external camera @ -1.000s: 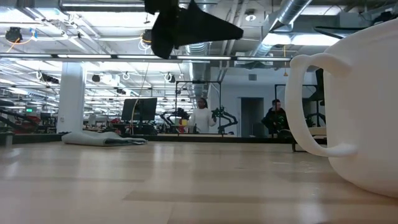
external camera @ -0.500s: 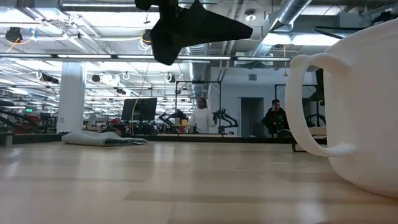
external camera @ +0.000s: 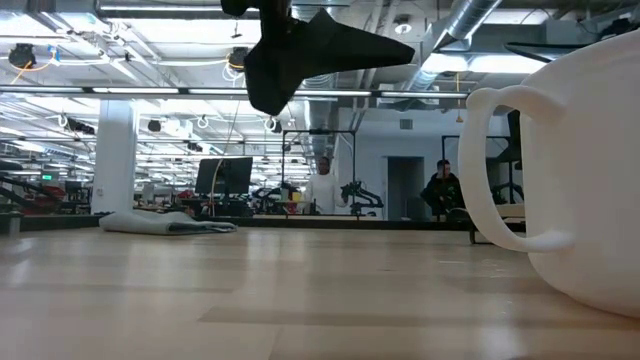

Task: Stack small to large cups/mugs on shelf
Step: Put the white mug on the shelf

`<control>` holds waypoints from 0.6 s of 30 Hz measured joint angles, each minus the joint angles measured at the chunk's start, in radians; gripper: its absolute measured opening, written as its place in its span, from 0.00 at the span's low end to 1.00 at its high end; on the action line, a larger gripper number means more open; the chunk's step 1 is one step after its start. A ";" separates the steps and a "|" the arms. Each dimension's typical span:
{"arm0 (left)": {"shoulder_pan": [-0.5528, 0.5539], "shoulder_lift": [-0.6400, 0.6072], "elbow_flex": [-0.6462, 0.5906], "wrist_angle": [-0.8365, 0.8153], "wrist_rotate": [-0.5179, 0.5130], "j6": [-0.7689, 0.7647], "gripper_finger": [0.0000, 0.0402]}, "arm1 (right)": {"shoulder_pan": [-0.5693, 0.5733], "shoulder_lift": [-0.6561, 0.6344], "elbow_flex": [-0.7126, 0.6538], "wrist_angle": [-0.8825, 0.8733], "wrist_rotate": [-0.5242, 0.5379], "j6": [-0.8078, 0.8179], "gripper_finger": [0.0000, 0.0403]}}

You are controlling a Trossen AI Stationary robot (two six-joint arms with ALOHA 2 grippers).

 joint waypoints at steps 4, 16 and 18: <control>0.007 0.000 0.000 -0.010 0.022 -0.036 0.74 | 0.000 0.000 0.000 0.000 0.000 0.000 0.61; 0.003 0.002 0.000 -0.066 -0.055 0.153 0.74 | 0.000 0.000 0.000 0.000 0.000 -0.001 0.61; 0.002 0.002 0.000 -0.077 -0.056 0.130 0.74 | 0.000 0.000 0.000 0.000 0.000 -0.001 0.61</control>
